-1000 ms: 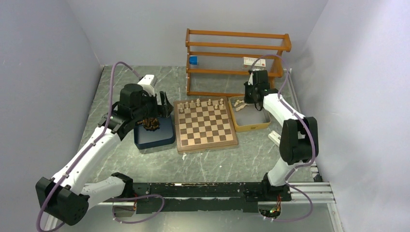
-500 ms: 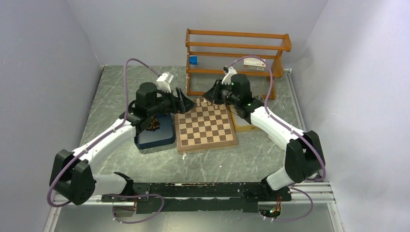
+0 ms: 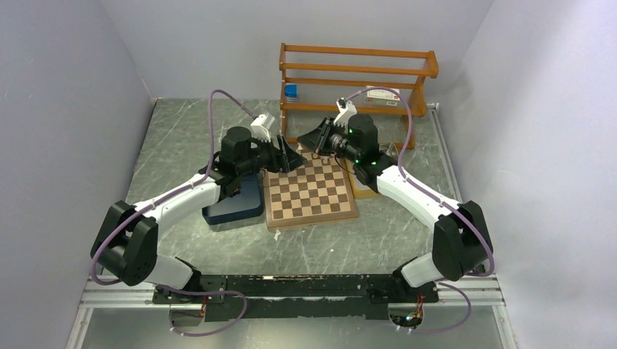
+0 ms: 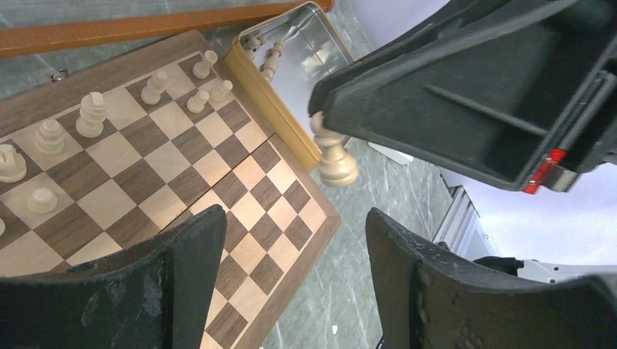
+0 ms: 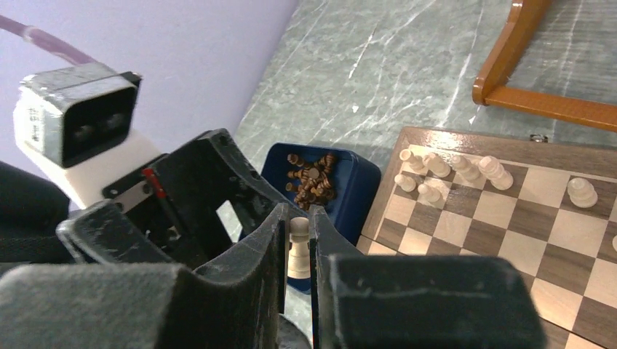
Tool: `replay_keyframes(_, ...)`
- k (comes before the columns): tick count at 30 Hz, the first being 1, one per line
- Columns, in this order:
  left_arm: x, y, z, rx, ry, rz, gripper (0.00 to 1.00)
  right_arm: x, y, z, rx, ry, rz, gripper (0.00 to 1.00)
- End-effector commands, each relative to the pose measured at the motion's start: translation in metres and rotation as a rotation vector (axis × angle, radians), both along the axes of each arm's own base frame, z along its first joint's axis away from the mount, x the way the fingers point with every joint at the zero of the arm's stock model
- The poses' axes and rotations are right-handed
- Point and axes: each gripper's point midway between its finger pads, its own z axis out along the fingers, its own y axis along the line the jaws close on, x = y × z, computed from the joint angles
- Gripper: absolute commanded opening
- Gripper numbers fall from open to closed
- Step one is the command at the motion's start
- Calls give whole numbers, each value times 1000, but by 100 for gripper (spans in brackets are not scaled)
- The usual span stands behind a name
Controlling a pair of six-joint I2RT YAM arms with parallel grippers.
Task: Set up the chess pieces on the board
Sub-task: Place the chess piece on the chessboard.
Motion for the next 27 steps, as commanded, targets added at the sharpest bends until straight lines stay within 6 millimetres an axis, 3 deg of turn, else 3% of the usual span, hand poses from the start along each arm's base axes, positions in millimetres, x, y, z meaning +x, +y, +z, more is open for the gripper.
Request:
replay_keyframes(1, 9, -9, 30, -46, -116, -14, 73, -10, 2, 19, 51, -39, 23, 15)
replay_keyframes(14, 6, -18, 36, -87, -145, -66, 72, -15, 3, 12, 51, -26, 31, 14)
replay_keyframes(20, 6, -21, 41, -81, -167, -87, 50, -19, 4, 13, 46, -27, 49, 14)
replay_keyframes(24, 6, -19, 38, -41, -188, -99, 24, -25, 4, 10, 46, -19, 76, 14)
replay_keyframes(27, 6, -15, 36, 10, -227, -110, 16, -33, 7, 3, 14, -9, 134, 15)
